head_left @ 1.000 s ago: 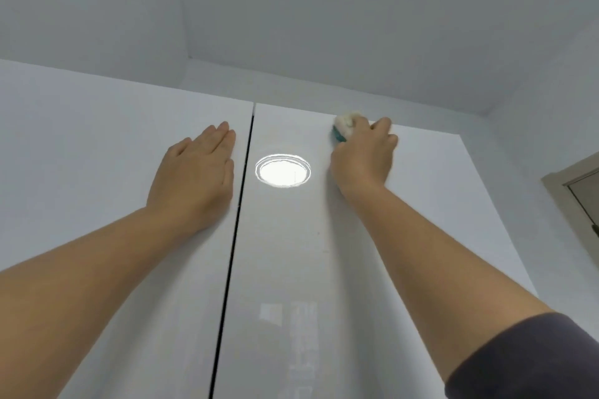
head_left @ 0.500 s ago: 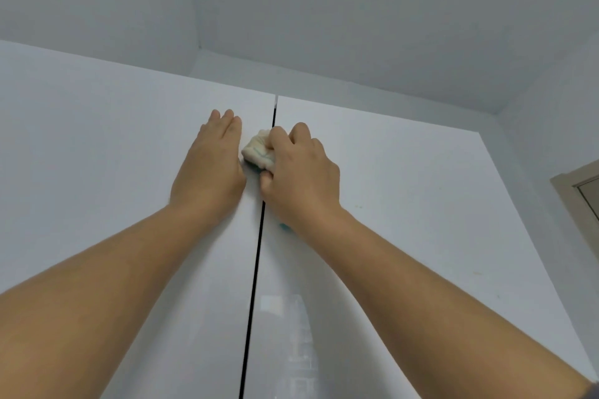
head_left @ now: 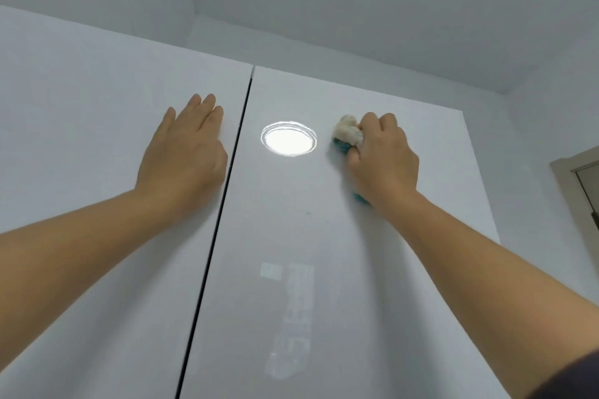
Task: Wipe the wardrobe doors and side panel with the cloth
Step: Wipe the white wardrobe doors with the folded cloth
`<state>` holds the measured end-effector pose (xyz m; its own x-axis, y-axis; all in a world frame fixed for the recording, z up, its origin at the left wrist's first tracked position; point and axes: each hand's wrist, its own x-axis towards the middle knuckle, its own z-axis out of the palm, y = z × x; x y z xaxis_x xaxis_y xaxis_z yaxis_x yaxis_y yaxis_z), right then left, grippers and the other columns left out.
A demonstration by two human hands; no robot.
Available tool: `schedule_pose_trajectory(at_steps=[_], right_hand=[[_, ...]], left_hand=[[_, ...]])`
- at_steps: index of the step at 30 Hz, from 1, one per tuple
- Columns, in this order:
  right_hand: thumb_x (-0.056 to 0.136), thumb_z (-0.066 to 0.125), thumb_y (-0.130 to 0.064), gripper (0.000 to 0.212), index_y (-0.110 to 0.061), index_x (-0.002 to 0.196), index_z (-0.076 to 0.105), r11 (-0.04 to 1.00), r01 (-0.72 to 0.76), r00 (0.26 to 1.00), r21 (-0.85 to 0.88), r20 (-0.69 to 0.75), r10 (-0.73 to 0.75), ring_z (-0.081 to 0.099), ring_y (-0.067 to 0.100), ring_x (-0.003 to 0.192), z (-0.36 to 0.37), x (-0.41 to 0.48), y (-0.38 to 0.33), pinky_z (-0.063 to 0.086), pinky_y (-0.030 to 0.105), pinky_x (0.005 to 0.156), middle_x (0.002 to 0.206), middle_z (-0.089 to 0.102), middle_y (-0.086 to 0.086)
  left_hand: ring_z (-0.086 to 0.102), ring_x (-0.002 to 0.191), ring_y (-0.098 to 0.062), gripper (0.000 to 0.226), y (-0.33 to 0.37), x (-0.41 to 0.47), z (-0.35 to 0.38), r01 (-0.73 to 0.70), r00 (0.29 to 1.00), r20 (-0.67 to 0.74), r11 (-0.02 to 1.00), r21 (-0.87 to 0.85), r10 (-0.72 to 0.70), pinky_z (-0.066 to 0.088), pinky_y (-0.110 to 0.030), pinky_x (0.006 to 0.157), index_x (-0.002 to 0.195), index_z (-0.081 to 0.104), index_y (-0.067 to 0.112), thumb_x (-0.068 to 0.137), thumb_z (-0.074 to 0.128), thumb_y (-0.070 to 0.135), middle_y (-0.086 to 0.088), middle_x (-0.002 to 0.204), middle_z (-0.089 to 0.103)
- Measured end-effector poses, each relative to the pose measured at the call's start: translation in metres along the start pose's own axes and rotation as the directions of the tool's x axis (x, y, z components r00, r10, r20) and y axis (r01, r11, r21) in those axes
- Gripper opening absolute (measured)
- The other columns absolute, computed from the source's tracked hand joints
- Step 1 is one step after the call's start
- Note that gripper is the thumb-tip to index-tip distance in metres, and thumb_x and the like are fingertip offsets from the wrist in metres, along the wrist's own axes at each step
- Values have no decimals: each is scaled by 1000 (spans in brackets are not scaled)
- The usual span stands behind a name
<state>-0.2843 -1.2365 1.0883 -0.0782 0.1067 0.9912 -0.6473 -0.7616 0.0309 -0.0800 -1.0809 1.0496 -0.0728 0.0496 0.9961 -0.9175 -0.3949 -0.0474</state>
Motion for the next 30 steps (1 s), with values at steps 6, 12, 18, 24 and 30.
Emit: schedule_pose_trajectory(at_steps=[6, 12, 18, 24, 30], right_hand=[[92, 42, -18, 20, -10, 109, 47, 971, -233, 972, -49, -31, 231, 47, 33, 99, -16, -16, 79, 33, 36, 63, 113, 46, 13], [90, 43, -17, 23, -8, 110, 47, 922, -378, 926, -85, -47, 375, 46, 36, 105, -26, -35, 119, 34, 38, 65, 116, 45, 16], [90, 43, -15, 25, -7, 114, 46, 827, -559, 828, -59, -82, 554, 46, 37, 107, -32, -55, 135, 35, 40, 70, 121, 43, 18], [88, 50, -17, 31, -4, 116, 46, 838, -545, 837, -23, -71, 542, 47, 38, 105, -27, -71, 97, 38, 41, 71, 120, 42, 18], [87, 52, -22, 31, -10, 116, 49, 942, -331, 942, 50, -43, 333, 45, 32, 108, -11, -78, -3, 34, 35, 67, 119, 43, 12]], left_hand=[[10, 149, -18, 57, 1, -62, -1, 11, 998, 58, 999, -34, -9, 3, -36, 121, 150, 27, 5, 96, 21, 19, -6, 160, 18], [14, 148, -19, 64, -3, -78, 5, -33, 997, 71, 998, 53, 29, 7, -40, 121, 150, 27, 4, 92, 13, 27, -7, 160, 21], [16, 148, -21, 65, -2, -78, 6, -44, 997, 63, 997, 56, 41, 8, -41, 121, 150, 28, 3, 91, 13, 26, -8, 159, 22], [20, 147, -25, 61, -5, -78, 8, -68, 996, 53, 997, 44, 66, 9, -45, 120, 148, 31, 0, 92, 20, 20, -12, 158, 25], [19, 147, -25, 59, -5, -78, 8, -74, 996, 50, 997, 26, 72, 10, -46, 120, 148, 30, -1, 92, 23, 16, -12, 158, 24]])
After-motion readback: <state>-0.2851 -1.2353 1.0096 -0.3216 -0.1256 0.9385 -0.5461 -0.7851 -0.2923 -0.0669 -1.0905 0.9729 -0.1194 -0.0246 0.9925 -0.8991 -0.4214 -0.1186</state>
